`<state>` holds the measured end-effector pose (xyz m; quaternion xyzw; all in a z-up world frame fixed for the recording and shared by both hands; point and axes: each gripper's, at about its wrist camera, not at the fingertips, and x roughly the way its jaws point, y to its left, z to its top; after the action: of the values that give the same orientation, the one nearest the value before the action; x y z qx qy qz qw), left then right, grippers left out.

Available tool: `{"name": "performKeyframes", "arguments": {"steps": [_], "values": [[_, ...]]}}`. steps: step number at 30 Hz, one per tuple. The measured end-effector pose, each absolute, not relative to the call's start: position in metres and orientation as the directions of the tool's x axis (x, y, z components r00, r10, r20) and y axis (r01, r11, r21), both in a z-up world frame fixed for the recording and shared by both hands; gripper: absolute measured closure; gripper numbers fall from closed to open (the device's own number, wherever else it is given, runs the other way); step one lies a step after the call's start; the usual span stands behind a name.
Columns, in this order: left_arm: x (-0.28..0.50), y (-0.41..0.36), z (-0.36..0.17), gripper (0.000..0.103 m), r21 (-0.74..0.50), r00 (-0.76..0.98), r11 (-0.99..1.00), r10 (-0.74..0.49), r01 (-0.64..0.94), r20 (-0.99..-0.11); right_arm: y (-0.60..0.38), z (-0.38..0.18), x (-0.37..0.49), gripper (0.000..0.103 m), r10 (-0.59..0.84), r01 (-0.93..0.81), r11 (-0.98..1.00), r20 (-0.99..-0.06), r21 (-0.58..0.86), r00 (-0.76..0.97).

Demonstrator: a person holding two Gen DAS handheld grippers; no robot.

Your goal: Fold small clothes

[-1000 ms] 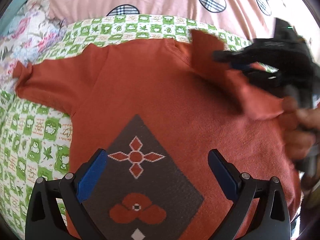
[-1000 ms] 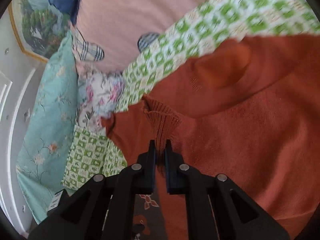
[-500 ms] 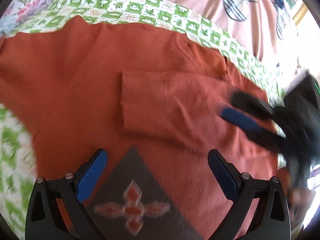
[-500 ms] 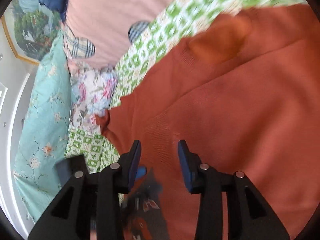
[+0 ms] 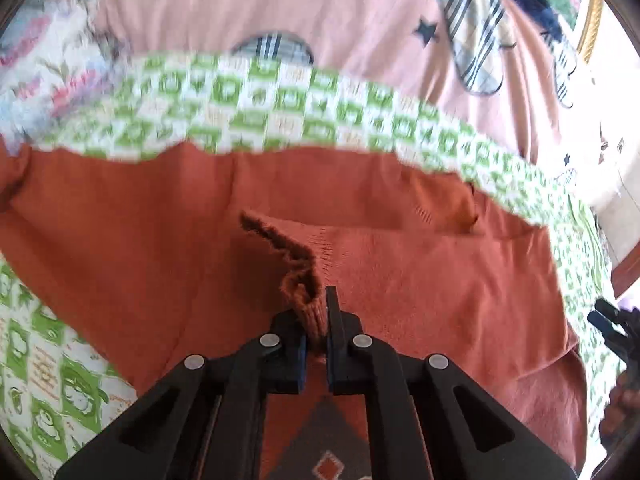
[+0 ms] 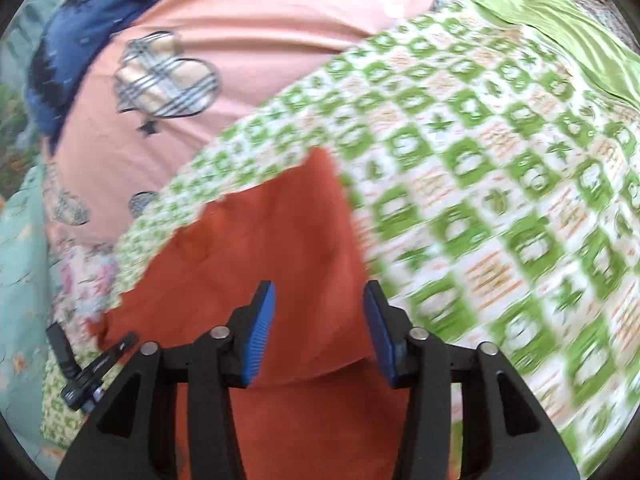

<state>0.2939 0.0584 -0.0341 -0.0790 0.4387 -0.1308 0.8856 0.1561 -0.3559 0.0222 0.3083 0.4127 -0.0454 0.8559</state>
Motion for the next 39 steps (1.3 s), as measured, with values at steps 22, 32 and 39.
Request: {"name": "performKeyframes", "arguments": {"steps": [22,32,39], "values": [[0.286,0.038,-0.053,0.096,-0.208,0.535,0.96,-0.278,0.189,-0.798,-0.364,0.009,0.209,0.082,0.014,0.331,0.914,-0.832,0.237,0.555],[0.274,0.07,-0.043,0.085,-0.169,0.564,0.976,-0.219,0.14,-0.796,-0.349,-0.014,0.194,0.073,0.15,0.31,0.883,-0.836,0.354,0.528],[0.259,0.168,-0.022,0.077,-0.128,0.634,0.991,-0.071,-0.045,-0.77,-0.307,0.014,0.159,0.058,0.263,0.172,0.884,-0.767,0.434,0.585]]}}
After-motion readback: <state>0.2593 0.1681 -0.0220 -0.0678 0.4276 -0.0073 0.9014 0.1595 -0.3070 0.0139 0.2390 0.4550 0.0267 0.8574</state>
